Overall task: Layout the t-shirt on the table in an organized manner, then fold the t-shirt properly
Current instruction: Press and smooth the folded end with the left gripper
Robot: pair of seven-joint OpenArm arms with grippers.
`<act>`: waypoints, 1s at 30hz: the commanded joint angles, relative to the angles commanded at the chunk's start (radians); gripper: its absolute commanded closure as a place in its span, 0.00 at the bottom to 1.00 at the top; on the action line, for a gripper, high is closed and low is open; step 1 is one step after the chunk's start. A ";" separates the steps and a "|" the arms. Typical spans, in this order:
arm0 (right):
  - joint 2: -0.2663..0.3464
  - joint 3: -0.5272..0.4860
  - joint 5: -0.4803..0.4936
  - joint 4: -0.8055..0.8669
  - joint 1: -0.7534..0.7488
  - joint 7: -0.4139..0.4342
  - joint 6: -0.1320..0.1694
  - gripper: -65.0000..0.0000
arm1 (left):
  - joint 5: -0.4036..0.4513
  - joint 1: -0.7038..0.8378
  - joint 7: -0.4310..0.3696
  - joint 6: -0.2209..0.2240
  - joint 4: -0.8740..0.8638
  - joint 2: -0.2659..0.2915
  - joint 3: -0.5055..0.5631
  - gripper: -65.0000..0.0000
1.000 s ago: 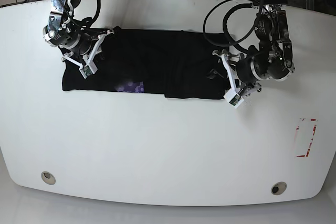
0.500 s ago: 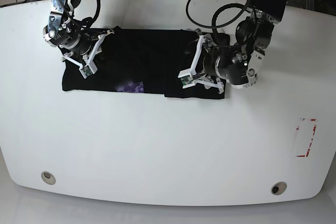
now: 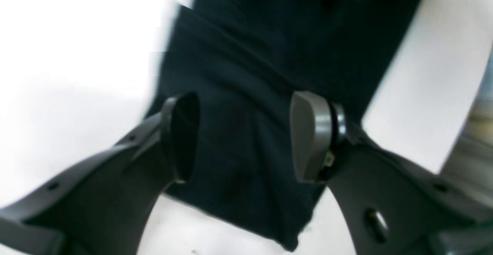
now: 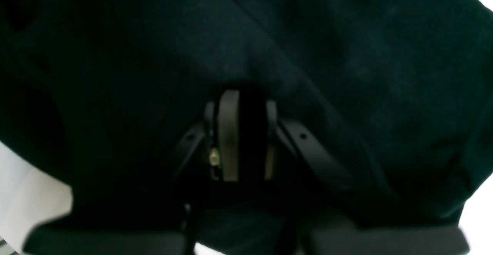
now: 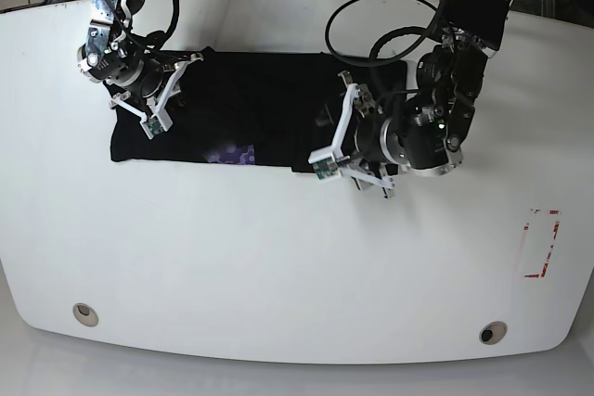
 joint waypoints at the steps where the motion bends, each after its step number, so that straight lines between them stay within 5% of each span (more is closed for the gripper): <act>1: -0.002 0.000 0.000 0.000 0.000 0.000 0.000 0.88 | 0.002 0.009 -0.012 0.000 -0.005 0.000 -0.021 0.53; 10: -0.003 0.000 0.000 0.000 0.002 0.000 0.000 0.88 | 0.002 0.091 -0.164 0.000 -0.080 -0.008 -0.150 0.75; 15: -0.003 0.002 0.000 0.000 0.017 0.000 0.000 0.88 | 0.002 0.112 -0.170 0.000 -0.126 -0.020 -0.149 0.90; 30: -0.005 0.003 0.000 0.000 0.054 0.000 0.000 0.88 | 0.060 0.190 -0.299 0.000 -0.189 -0.063 -0.155 0.90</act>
